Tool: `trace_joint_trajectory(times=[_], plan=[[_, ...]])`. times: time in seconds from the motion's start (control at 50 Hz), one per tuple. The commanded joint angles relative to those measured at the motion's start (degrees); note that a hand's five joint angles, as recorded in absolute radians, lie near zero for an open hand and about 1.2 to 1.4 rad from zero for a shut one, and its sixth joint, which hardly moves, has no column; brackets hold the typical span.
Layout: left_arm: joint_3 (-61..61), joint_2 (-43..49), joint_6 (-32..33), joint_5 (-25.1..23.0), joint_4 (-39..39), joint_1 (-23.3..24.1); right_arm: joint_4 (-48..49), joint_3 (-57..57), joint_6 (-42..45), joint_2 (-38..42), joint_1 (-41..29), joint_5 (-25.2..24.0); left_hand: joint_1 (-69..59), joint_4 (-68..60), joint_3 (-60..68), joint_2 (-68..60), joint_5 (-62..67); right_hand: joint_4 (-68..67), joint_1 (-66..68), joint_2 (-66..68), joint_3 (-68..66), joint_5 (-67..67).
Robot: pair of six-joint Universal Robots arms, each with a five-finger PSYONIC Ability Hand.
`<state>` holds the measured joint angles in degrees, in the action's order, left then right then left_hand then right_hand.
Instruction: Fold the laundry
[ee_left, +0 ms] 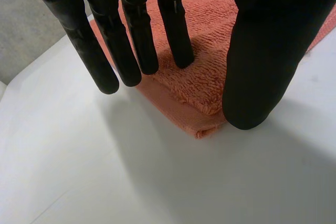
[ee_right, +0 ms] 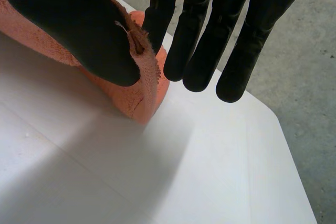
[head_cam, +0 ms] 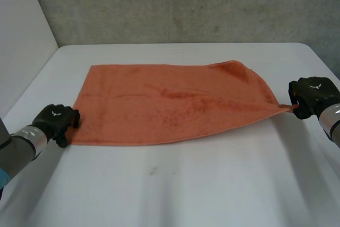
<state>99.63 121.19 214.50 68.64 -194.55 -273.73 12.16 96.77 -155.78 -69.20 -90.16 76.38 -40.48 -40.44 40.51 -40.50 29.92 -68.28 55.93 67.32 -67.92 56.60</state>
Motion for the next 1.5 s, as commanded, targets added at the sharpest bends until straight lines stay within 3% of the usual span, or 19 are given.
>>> trace_joint_trajectory(times=[0.02, 0.52, 0.56, 0.6, 0.88, 1.0, 1.1, 1.14, 1.2, 1.32, 1.5], plan=[[-0.31, 0.54, -0.05, 0.00, -1.27, 0.21, -0.03, 0.08, 0.04, 0.12, -0.01, 0.00, -8.59, -8.63, 8.56, -8.57, 9.16, -11.72, 24.07, 12.68, -12.08, 13.40], [-0.31, 0.63, -0.57, 0.00, -3.64, 0.65, 0.05, 0.35, 0.13, 0.30, -0.19, -0.09, -17.34, -17.38, 17.31, -17.32, 17.90, -11.72, 24.07, 12.68, -12.08, 13.40], [-0.31, 0.63, -0.57, 0.00, -3.82, 0.65, 0.05, 0.35, 0.13, 0.30, -0.19, -0.09, -21.55, -21.58, 21.51, -21.52, 22.11, -11.72, 24.07, 12.68, -12.08, 13.40], [-0.31, 0.46, -0.66, 0.18, -4.61, 0.65, 0.05, 0.35, 0.13, 0.30, -0.19, -0.09, -39.43, -39.46, 39.39, -39.40, 39.99, -11.72, 24.07, 12.68, -12.08, 13.40], [2.59, -9.12, -1.63, 3.60, -4.17, 0.48, -4.58, -0.62, 3.01, -1.37, 0.07, -0.09, -39.52, -39.56, 39.49, -39.50, 40.08, -11.72, 24.07, 12.68, -12.08, 13.40], [6.10, -15.54, -0.93, 4.31, 1.28, -0.31, -14.97, -0.71, 11.91, -4.19, 0.34, 0.09, -39.52, -39.56, 39.49, -39.50, 40.08, -11.72, 24.07, 12.68, -12.08, 13.40], [7.42, -19.76, -0.75, 4.48, 11.12, -1.54, -33.03, 0.61, 23.66, -4.80, 1.21, 0.70, -39.52, -39.56, 39.49, -39.50, 40.08, -11.72, 24.07, 12.68, -12.08, 13.40], [7.77, -22.38, -0.23, 4.48, 19.78, -3.03, -37.52, 1.48, 26.29, -4.97, 2.00, 0.70, -39.52, -39.56, 39.49, -39.50, 40.08, -11.72, 24.07, 12.68, -12.08, 13.40], [7.95, -24.06, 0.21, 4.40, 26.47, -4.18, -44.21, 2.80, 30.43, -6.46, 4.11, 0.61, -39.52, -39.56, 39.49, -39.50, 40.08, -11.72, 24.07, 12.68, -12.08, 13.40], [7.77, -24.24, 0.22, 3.96, 28.00, -3.74, -43.01, 1.84, 31.77, -7.61, 5.44, -0.18, -39.52, -39.56, 39.49, -39.50, 40.08, -11.72, 24.07, 12.68, -12.08, 13.40], [1.99, -16.09, 0.04, 3.87, 20.02, -1.99, -32.31, -2.72, 27.56, -4.03, 4.91, -0.27, -39.52, -39.56, 39.49, -39.50, 40.08, -11.72, 24.07, 12.68, -12.08, 13.40]])
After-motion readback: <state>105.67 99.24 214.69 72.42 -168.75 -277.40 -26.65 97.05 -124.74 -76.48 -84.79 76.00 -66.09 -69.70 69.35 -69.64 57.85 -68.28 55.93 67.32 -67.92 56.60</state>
